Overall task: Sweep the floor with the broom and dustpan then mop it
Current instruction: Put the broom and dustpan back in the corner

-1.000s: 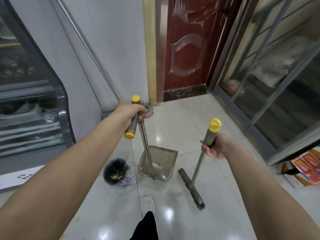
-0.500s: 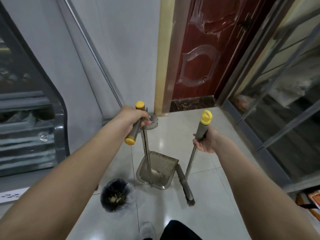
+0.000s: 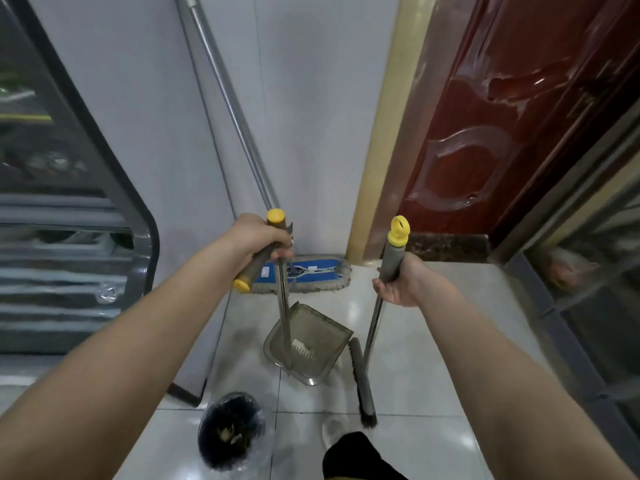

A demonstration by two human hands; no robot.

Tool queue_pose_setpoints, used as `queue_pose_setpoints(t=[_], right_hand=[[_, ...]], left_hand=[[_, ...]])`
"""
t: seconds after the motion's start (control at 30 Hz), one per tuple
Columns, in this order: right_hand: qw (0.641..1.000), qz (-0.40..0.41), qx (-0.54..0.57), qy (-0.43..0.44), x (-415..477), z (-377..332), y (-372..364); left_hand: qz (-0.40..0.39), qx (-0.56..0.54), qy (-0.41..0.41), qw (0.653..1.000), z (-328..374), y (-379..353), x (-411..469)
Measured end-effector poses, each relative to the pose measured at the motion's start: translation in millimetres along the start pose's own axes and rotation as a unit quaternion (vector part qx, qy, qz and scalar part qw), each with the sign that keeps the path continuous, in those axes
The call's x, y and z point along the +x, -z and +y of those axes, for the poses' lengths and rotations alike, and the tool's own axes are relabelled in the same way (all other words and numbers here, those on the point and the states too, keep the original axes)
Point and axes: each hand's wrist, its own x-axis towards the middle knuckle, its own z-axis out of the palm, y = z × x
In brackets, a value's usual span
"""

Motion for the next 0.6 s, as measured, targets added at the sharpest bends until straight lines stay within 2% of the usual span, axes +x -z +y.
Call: queue_pose_setpoints(t=[0.1,0.23,0.4,0.6], right_hand=[[0.999,-0.021,-0.024,-0.025,29.7,-30.5,-10.1],[0.997,-0.04,-0.032,-0.049,65.4,-57.4,-25.2],[0.993,-0.074,-0.052,-0.079,100.0,-70.6,-46.0],[0.991,-0.085,-0.058,-0.089,124.0,-67.9,-78.7]], left_hand=[[0.016,0.045,0.003,0.999,12.7,5.0,23.1],[0.006,0.168,0.001,0.986,26.7,14.0,48.5],[0.021,0.309,-0.04,0.95,20.5,27.2,72.9],[0.015,0.471,-0.052,0.881,-2.0,44.7,96.3]])
